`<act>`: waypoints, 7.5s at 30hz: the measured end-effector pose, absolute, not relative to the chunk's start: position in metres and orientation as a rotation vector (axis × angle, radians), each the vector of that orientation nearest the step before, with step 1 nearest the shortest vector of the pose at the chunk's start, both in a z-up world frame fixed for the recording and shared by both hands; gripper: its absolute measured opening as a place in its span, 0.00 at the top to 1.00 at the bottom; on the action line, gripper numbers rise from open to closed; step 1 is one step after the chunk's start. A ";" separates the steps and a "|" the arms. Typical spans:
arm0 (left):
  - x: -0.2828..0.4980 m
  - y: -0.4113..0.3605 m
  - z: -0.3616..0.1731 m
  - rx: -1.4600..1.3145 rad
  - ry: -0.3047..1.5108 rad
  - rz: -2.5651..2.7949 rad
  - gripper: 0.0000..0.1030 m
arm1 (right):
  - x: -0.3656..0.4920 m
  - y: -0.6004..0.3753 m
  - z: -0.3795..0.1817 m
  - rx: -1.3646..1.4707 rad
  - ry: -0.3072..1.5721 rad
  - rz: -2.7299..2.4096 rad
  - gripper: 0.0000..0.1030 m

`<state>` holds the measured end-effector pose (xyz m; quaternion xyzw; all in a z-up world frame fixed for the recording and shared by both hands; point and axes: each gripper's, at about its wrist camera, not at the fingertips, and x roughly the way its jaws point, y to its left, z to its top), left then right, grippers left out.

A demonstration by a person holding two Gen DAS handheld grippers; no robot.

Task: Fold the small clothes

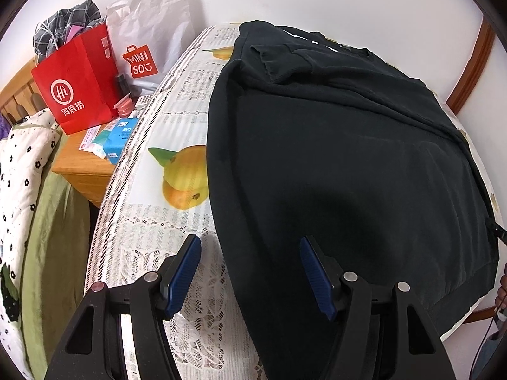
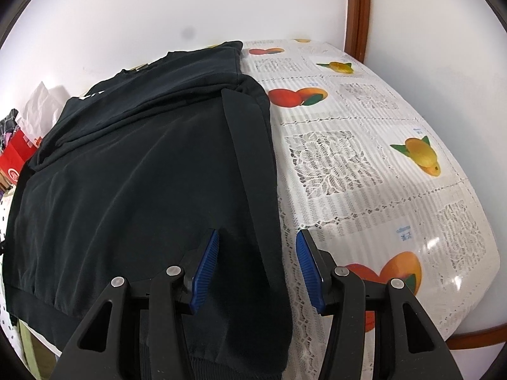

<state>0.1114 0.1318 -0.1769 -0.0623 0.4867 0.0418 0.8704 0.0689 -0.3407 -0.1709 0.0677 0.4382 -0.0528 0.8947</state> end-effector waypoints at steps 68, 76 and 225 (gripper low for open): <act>0.050 0.104 -0.181 -0.157 1.020 -0.031 0.74 | -0.024 -0.346 -0.179 0.157 0.909 -0.055 0.69; 0.051 0.103 -0.181 -0.152 1.016 -0.024 0.81 | -0.023 -0.344 -0.178 0.158 0.910 -0.059 0.69; 0.090 0.062 -0.147 -0.066 0.944 -0.179 0.66 | 0.049 -0.285 -0.164 0.147 0.886 0.095 0.69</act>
